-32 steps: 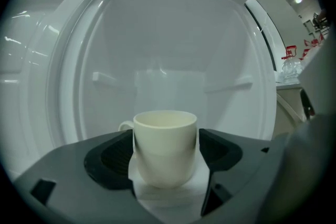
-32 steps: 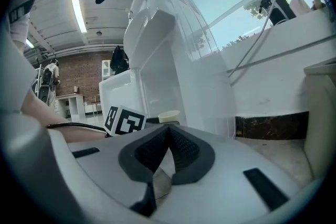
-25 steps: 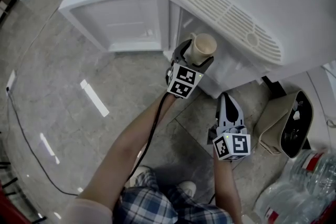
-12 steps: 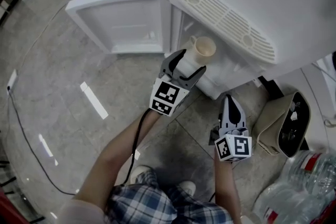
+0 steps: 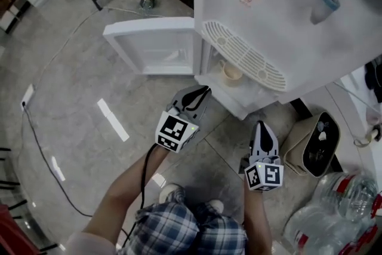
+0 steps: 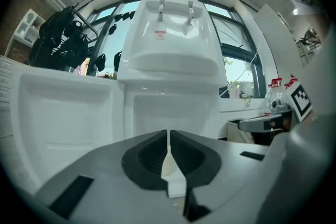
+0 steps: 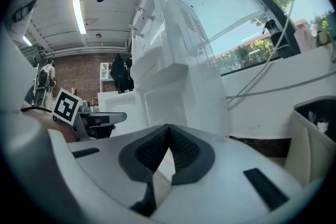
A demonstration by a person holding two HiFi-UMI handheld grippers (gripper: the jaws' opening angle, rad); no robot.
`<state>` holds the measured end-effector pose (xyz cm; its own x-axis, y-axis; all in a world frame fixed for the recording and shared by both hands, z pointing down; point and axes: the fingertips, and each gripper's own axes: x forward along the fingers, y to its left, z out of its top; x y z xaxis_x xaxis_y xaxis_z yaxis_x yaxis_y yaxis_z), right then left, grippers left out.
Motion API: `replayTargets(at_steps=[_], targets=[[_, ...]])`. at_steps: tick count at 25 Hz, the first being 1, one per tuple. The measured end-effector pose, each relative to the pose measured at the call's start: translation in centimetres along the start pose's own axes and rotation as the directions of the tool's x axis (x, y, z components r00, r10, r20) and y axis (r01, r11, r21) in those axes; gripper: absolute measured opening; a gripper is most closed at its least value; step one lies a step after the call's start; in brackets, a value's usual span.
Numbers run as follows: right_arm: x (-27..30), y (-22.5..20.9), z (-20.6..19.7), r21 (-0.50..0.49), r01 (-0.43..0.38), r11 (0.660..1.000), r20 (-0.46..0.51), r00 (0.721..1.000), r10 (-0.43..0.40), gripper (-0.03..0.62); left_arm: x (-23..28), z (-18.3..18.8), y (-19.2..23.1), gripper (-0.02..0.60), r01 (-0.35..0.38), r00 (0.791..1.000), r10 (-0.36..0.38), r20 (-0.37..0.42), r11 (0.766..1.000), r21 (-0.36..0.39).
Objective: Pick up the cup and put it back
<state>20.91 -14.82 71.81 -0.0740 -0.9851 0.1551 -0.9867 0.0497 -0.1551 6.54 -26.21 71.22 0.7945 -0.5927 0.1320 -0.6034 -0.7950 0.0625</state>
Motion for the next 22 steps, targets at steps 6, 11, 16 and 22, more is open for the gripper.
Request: replayTargets(at_steps=[6, 11, 16, 22], targets=[[-3.9, 2.7, 8.7, 0.047, 0.033, 0.998, -0.042, 0.999, -0.031, 0.017, -4.9, 9.9, -0.9, 0.026, 0.006, 0.999, -0.006, -0.049, 1.0, -0.005], [-7.1, 5.5, 19.3, 0.058, 0.044, 0.997, -0.048, 0.998, -0.041, 0.017, -8.8, 21.3, -1.3, 0.026, -0.011, 0.998, 0.011, -0.062, 1.0, -0.013], [-9.7, 7.1, 31.1, 0.056, 0.068, 0.996, -0.044, 0.997, -0.066, 0.017, -11.2, 33.8, -1.2, 0.026, -0.028, 0.998, 0.029, -0.053, 1.0, 0.009], [-11.4, 8.2, 45.6, 0.061, 0.086, 0.994, 0.015, 0.996, -0.087, 0.017, -13.8, 47.8, -2.1, 0.026, -0.034, 0.999, 0.034, -0.02, 0.999, 0.016]])
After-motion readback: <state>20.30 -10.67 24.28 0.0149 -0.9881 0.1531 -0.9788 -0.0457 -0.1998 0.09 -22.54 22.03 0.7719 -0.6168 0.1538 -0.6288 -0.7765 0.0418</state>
